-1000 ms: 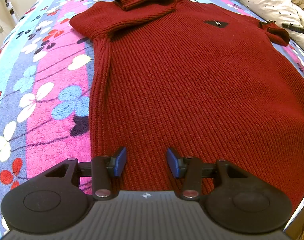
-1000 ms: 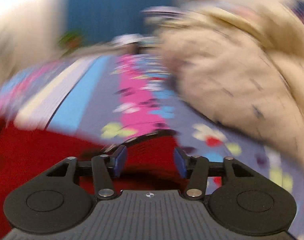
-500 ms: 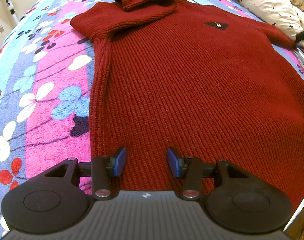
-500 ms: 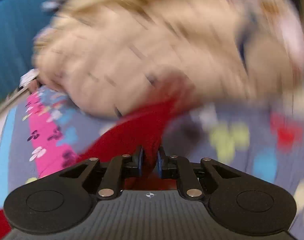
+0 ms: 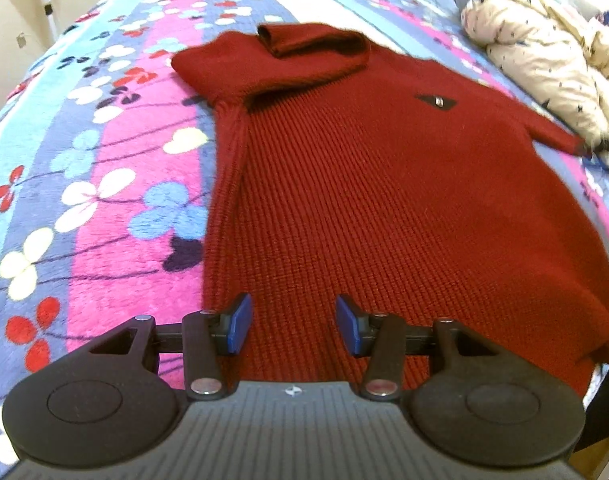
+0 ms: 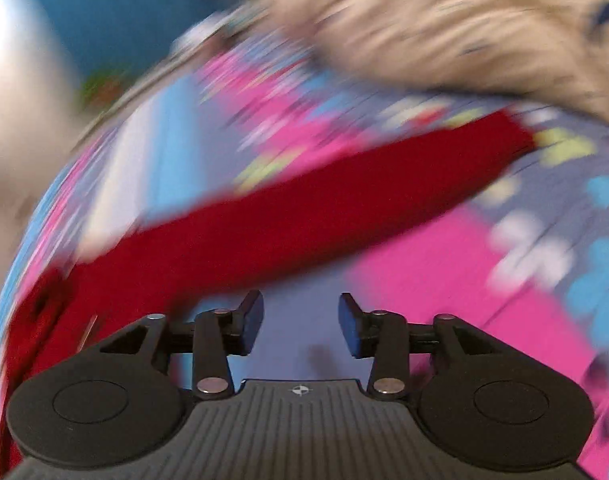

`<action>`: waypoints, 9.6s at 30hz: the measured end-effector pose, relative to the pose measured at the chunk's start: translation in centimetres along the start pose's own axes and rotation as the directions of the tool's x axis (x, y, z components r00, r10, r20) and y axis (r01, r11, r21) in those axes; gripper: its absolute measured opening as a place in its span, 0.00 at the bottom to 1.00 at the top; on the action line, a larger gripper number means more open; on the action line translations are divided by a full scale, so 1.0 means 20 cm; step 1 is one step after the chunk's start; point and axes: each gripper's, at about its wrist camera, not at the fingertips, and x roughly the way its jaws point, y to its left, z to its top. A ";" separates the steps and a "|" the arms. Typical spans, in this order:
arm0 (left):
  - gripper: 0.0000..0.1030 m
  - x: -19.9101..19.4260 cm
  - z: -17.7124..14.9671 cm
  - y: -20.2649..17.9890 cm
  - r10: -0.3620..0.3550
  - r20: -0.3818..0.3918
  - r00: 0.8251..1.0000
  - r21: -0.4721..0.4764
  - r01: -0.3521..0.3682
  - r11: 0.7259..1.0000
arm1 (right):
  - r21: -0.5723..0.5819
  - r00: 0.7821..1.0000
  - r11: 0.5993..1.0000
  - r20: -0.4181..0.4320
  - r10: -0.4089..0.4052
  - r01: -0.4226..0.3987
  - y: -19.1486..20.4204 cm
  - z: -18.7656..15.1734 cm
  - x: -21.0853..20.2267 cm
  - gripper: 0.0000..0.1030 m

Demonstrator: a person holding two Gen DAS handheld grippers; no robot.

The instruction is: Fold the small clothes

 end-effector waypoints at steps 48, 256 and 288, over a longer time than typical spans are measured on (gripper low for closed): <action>0.30 -0.07 -0.22 0.00 0.071 -0.133 0.989 0.034 -0.067 0.997 | -0.302 0.959 0.946 -0.213 -0.189 0.119 0.19 -0.76 -0.34 0.51; 0.47 -0.03 0.28 1.10 0.391 0.167 0.905 -0.789 -0.115 0.603 | -0.407 0.957 0.910 0.284 0.053 0.070 0.48 -0.49 -0.54 0.49; 0.63 0.14 0.27 1.26 0.513 -0.091 0.853 -0.843 -0.341 0.417 | -0.447 0.975 0.893 0.217 0.050 0.054 0.51 -0.47 -0.40 0.49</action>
